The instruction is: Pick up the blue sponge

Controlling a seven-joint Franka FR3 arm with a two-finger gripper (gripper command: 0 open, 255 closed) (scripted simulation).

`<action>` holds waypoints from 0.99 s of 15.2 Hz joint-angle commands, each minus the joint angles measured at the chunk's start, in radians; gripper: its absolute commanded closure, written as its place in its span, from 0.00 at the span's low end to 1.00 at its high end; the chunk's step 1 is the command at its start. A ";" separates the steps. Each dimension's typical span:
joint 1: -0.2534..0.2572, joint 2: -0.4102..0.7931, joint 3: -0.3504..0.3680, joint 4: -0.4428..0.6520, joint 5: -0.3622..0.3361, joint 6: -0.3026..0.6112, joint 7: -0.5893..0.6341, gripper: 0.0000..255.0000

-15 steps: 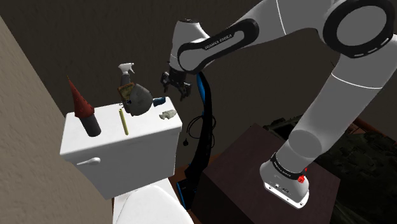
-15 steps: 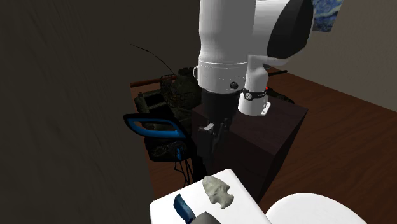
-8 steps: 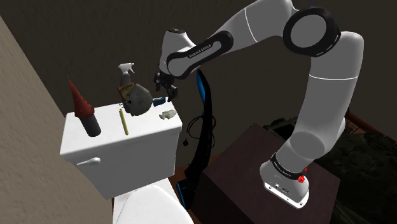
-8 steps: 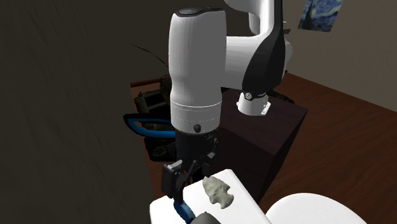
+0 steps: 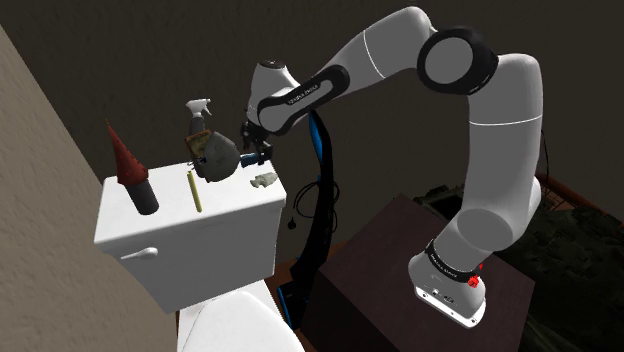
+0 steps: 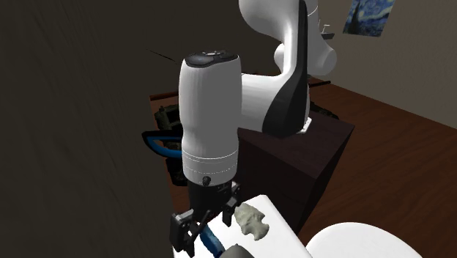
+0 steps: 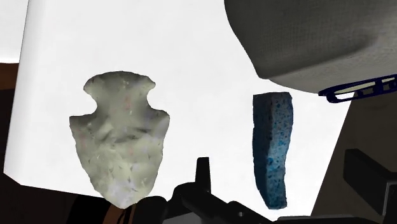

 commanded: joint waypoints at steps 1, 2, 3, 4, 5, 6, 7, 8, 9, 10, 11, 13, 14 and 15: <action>0.004 0.017 -0.006 -0.001 -0.007 0.019 0.004 0.00; 0.005 0.022 -0.008 -0.002 -0.009 0.024 0.005 0.00; 0.005 0.022 -0.008 -0.002 -0.009 0.024 0.005 0.00; 0.004 0.021 -0.007 -0.002 -0.009 0.023 0.004 1.00; 0.004 0.022 -0.007 -0.001 -0.009 0.023 0.004 1.00; 0.004 0.022 -0.007 -0.001 -0.009 0.023 0.004 1.00; 0.004 0.022 -0.007 -0.001 -0.009 0.023 0.004 1.00; 0.004 0.022 -0.007 -0.001 -0.009 0.023 0.004 1.00; 0.004 0.022 -0.007 -0.001 -0.009 0.023 0.004 1.00; 0.004 0.022 -0.007 -0.001 -0.009 0.023 0.004 1.00; 0.004 0.022 -0.007 -0.001 -0.009 0.023 0.004 1.00; 0.005 0.022 -0.008 -0.002 -0.009 0.024 0.005 1.00; 0.003 0.013 -0.005 -0.001 -0.005 0.015 0.003 1.00; 0.001 0.004 -0.002 -0.001 -0.002 0.005 0.001 1.00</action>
